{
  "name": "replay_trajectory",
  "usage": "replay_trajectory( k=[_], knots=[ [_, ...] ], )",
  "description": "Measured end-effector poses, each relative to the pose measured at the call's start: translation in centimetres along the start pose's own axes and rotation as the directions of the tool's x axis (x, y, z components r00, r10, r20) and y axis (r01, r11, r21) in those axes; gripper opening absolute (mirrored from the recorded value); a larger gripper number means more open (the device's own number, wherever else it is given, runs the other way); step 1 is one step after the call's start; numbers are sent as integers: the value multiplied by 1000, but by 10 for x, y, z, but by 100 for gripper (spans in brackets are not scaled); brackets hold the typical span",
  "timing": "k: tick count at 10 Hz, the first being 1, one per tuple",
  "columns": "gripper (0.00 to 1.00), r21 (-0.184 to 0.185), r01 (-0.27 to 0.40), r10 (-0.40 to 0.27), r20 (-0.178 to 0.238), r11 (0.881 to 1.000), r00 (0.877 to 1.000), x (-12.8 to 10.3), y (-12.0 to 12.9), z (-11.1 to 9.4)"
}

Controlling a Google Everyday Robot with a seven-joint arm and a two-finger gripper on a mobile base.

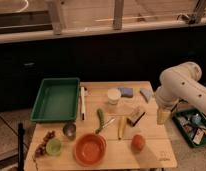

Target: Place apple in paper cup

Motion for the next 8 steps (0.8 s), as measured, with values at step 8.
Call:
replay_trajectory(
  k=[8],
  knots=[
    [80, -12, 109, -110, -28, 994, 994, -25, 49, 36]
  ],
)
